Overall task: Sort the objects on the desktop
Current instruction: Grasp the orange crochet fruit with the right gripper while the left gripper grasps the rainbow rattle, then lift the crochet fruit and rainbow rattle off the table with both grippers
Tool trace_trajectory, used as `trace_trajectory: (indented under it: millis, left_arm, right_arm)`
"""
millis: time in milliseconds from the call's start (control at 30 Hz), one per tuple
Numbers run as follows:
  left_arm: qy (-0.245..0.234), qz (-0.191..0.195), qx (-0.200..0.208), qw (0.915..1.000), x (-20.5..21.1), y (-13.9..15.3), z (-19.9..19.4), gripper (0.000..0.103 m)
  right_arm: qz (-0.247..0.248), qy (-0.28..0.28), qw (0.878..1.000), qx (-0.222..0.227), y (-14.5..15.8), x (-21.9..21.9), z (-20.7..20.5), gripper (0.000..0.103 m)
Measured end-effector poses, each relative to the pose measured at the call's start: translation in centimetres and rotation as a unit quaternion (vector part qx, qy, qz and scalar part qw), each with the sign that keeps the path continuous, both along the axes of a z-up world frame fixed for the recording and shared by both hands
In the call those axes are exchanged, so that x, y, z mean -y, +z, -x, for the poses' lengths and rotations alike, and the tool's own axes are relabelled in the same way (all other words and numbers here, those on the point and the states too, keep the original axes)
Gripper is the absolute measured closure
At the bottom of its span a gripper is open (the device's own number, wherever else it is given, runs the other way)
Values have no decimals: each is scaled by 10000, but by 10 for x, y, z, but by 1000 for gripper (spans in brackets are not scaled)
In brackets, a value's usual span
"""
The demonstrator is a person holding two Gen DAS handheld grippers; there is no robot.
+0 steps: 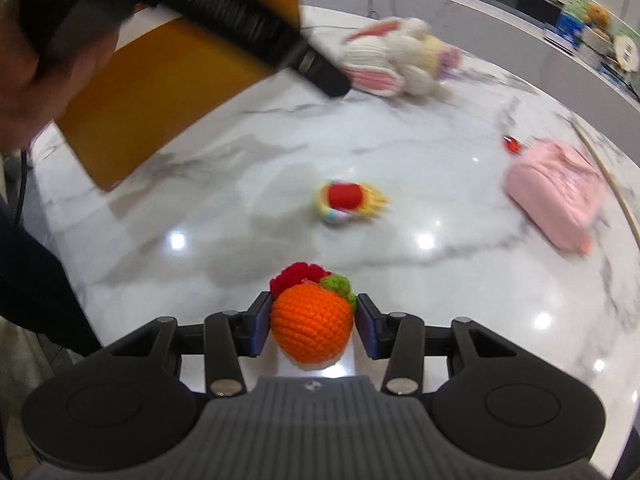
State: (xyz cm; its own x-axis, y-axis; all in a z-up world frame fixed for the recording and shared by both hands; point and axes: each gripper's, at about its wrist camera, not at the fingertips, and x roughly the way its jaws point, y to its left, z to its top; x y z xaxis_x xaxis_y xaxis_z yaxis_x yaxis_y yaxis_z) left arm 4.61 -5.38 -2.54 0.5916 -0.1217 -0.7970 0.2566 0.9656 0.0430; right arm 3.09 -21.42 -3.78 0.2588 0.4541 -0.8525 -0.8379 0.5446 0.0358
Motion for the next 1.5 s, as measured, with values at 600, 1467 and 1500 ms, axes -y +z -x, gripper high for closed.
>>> trace_trajectory:
  millis: [600,1467,1500]
  left_arm:
    - [-668,-324,-393,9965,23,-63,6,59]
    - [-712,-156,-177,9972,27,-47,7,64]
    - [-705,-145,-157,9973,27,-45,8,64]
  right_arm:
    - [-125,-497,9987,13,-6,42,-40,56]
    - [-117,-437,9990,-23,-2,42,-37,56]
    - [-117,-434,9990,-12,-1,41,-36,56]
